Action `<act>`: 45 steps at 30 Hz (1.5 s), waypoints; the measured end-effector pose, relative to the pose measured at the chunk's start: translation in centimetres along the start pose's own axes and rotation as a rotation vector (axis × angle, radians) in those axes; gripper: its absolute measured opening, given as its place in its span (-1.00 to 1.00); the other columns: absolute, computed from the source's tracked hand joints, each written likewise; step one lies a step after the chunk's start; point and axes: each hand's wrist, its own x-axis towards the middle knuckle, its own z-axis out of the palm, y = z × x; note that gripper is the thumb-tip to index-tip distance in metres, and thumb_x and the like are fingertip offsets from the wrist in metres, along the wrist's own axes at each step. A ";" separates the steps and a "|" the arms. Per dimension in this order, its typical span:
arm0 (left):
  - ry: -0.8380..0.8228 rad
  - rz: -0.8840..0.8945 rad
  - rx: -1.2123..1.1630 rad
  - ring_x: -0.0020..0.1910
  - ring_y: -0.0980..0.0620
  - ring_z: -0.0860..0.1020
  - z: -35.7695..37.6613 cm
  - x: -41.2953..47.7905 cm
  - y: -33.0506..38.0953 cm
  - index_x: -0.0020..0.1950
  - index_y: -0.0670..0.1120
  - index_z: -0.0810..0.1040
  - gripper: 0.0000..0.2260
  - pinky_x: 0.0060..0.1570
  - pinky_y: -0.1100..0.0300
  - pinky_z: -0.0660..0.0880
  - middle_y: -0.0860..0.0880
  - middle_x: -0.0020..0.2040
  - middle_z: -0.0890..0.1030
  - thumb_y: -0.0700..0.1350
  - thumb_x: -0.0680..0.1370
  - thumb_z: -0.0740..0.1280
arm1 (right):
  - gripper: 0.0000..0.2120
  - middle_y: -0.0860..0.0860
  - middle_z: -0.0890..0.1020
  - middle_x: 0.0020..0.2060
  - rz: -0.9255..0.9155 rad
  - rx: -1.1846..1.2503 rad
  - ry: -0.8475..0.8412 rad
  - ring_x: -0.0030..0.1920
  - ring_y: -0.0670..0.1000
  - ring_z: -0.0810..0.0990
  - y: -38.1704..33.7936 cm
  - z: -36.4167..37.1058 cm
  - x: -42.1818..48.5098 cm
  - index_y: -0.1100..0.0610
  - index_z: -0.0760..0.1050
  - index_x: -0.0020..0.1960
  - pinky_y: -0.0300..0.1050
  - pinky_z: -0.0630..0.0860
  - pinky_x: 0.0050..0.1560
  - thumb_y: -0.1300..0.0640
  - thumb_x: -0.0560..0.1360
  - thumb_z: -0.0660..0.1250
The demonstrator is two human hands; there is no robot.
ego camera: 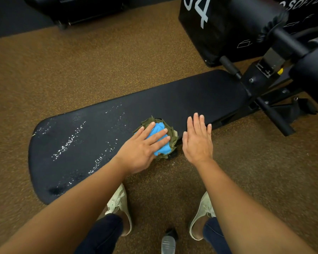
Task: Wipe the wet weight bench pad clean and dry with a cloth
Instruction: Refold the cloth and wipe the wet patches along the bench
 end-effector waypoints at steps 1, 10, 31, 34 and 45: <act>0.001 -0.040 -0.021 0.53 -0.23 0.04 0.0 0.4 0.2 0.55 0.03 0.16 -0.47 0.44 -0.14 0.07 0.00 0.56 0.15 0.06 0.56 -0.03 | -0.48 0.09 -0.04 0.55 0.007 0.005 0.002 0.54 0.07 -0.16 -0.2 0.1 0.0 0.14 -0.03 0.54 0.10 -0.17 0.50 0.02 0.63 -0.06; 0.028 0.039 -0.024 0.53 -0.25 -0.02 0.5 1.1 0.5 0.55 0.00 0.14 -0.48 0.46 -0.14 0.00 0.00 0.56 0.12 0.07 0.59 0.01 | -0.49 0.11 -0.02 0.54 0.000 0.024 0.016 0.54 0.08 -0.15 -0.4 0.4 -0.1 0.17 -0.01 0.54 0.08 -0.19 0.50 0.04 0.63 -0.06; 0.221 -0.463 -0.355 0.54 -0.15 -0.05 0.3 -2.5 -2.9 0.54 -0.11 0.15 -0.41 0.48 -0.14 -0.09 -0.13 0.55 0.14 0.12 0.57 -0.12 | -0.46 0.18 0.22 0.49 -0.375 0.122 -0.047 0.52 0.13 0.07 -9.8 -0.2 0.1 0.24 0.21 0.48 0.11 -0.01 0.50 -0.05 0.59 0.05; 0.180 -0.593 -0.275 0.54 -0.20 -0.06 0.3 -2.3 -3.2 0.55 -0.07 0.15 -0.41 0.46 -0.15 -0.09 -0.14 0.56 0.12 0.13 0.57 -0.17 | -0.35 0.12 -0.04 0.55 -0.334 -0.007 -0.096 0.54 0.09 -0.16 -10.1 0.1 -0.3 0.16 -0.02 0.54 0.15 -0.19 0.50 -0.20 0.59 -0.06; 0.076 -0.710 -0.163 0.54 -0.21 -0.08 0.7 -2.3 -2.9 0.56 -0.04 0.07 -0.41 0.47 -0.17 -0.08 -0.11 0.58 0.04 0.15 0.57 -0.23 | -0.41 0.22 -0.02 0.53 -0.107 -0.066 -0.021 0.52 0.23 -0.07 -8.5 0.6 -0.2 0.00 0.08 0.53 0.27 -0.10 0.45 -0.18 0.55 -0.03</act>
